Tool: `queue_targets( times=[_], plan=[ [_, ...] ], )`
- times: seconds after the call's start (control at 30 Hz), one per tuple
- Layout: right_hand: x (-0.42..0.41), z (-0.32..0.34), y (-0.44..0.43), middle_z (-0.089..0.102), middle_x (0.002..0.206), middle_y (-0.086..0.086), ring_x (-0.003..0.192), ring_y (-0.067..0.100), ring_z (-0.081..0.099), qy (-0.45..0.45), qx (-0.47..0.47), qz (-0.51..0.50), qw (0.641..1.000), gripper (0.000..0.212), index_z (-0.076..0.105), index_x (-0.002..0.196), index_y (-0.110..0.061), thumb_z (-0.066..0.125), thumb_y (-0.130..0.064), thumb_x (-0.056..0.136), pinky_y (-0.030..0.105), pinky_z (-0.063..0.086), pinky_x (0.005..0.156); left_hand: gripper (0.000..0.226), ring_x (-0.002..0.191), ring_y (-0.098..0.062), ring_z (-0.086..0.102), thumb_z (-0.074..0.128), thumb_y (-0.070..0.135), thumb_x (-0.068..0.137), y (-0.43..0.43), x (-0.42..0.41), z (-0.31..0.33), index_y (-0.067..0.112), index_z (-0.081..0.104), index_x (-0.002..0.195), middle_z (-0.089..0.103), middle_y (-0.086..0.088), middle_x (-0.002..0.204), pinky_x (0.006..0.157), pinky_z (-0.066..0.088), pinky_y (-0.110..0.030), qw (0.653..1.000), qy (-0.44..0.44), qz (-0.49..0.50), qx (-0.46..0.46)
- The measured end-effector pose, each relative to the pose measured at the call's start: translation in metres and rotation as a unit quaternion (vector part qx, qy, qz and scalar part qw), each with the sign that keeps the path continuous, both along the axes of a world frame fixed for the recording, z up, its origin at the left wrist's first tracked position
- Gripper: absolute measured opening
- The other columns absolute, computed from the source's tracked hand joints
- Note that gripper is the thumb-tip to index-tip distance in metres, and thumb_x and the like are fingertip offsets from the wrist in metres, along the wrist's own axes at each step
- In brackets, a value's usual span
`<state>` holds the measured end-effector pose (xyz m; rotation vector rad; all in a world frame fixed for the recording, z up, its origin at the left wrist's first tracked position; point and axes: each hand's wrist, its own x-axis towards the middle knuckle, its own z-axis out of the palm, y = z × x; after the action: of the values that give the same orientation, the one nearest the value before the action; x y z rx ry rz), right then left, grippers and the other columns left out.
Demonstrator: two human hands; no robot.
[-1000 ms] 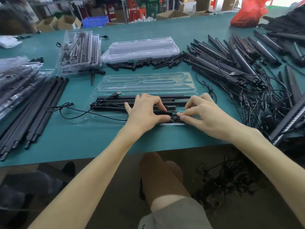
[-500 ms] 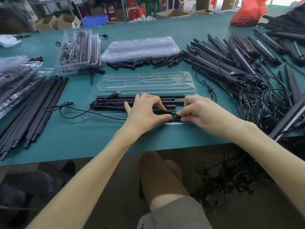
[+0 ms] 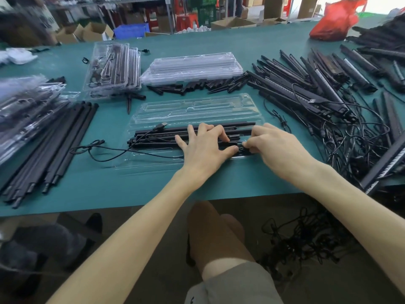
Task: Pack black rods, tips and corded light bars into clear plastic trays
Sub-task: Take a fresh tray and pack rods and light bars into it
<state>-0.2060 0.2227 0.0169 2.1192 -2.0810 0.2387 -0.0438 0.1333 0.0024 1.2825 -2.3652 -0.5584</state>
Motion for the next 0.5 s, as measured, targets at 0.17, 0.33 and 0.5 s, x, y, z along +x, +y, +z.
queue_targets(
  times=[0.17,0.33,0.5],
  plan=[
    [0.032,-0.008,0.015,0.057,0.103,0.003,0.094,0.021,0.058,0.172,0.015,-0.028,0.985,0.031,0.054,0.125,-0.011,0.054,-0.010,0.094,0.029,0.035,0.058,0.029,0.152,-0.039,0.010,0.065,0.058,0.087,0.001,0.002,-0.004,0.033,0.059,0.099,0.046,0.004,0.142,0.115,-0.001,-0.073,1.000,0.010,-0.001,-0.009],
    [0.046,-0.020,0.015,0.058,0.101,0.011,0.087,0.025,0.058,0.190,-0.012,-0.057,0.980,0.076,0.015,0.159,-0.005,0.028,-0.056,0.103,0.032,0.037,0.061,0.021,0.152,-0.040,0.012,0.062,0.052,0.090,0.000,0.001,-0.005,0.033,0.054,0.094,0.047,0.003,0.142,0.115,-0.001,-0.073,1.000,0.016,0.006,-0.005],
    [0.048,-0.019,0.018,0.060,0.099,0.013,0.085,0.026,0.058,0.167,-0.016,-0.097,0.981,0.075,0.049,0.147,-0.012,0.034,-0.065,0.096,0.031,0.038,0.055,0.024,0.154,-0.035,0.007,0.063,0.052,0.091,-0.001,0.002,-0.003,0.032,0.060,0.105,0.043,0.005,0.146,0.116,-0.006,-0.069,1.000,0.000,-0.006,0.013]
  ],
)
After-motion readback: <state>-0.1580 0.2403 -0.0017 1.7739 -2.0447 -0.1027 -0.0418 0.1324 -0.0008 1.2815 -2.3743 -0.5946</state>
